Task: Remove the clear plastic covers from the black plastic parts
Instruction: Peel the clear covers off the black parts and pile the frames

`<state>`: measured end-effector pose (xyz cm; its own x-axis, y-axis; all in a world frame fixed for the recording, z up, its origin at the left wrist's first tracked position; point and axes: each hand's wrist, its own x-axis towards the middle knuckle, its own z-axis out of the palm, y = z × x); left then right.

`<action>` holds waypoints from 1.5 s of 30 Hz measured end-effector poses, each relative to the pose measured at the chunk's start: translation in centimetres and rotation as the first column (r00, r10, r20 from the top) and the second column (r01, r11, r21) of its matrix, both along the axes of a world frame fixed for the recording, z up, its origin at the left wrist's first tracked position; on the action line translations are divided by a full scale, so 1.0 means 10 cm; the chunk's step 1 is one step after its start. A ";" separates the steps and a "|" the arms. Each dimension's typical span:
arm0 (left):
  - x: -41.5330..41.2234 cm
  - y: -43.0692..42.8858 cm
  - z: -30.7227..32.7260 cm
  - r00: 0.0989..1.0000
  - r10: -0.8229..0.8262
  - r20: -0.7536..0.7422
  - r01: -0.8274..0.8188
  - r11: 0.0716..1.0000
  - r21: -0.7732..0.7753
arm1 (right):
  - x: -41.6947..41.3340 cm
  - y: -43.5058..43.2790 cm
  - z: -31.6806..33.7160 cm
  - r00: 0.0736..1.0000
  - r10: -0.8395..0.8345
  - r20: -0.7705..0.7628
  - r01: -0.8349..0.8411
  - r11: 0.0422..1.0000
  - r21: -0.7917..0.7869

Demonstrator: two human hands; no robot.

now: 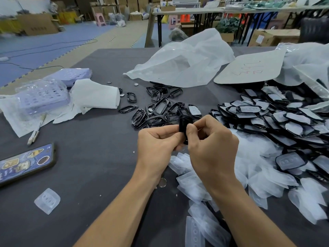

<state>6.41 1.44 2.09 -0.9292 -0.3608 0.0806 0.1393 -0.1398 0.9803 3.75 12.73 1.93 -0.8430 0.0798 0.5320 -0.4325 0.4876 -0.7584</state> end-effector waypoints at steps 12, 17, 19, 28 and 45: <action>0.01 0.00 -0.03 0.999 0.045 -0.027 -0.047 0.996 -0.081 | -0.07 -0.01 -0.01 0.965 0.157 0.208 -0.129 0.981 -0.145; 0.01 -0.01 -0.05 0.971 0.222 0.087 -0.194 0.949 -0.250 | -0.07 0.01 -0.03 0.934 0.273 0.232 -0.230 0.953 -0.196; 0.00 -0.05 -0.04 0.962 0.241 0.129 -0.202 0.945 -0.259 | -0.08 0.01 -0.04 0.915 0.315 0.252 -0.275 0.944 -0.184; -0.02 -0.08 -0.01 0.971 0.238 0.021 -0.225 0.938 -0.262 | -0.07 0.00 -0.05 0.874 0.416 0.250 -0.385 0.908 -0.166; -0.12 -0.21 -0.01 0.976 0.202 0.080 -0.201 0.979 -0.024 | -0.11 0.10 0.07 0.971 0.132 0.199 -0.121 0.990 -0.065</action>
<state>5.17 -0.62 1.97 -0.8411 -0.5407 0.0145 0.0821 -0.1011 0.9915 2.69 13.73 2.61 -0.9378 -0.0112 0.3470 -0.3228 0.3959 -0.8597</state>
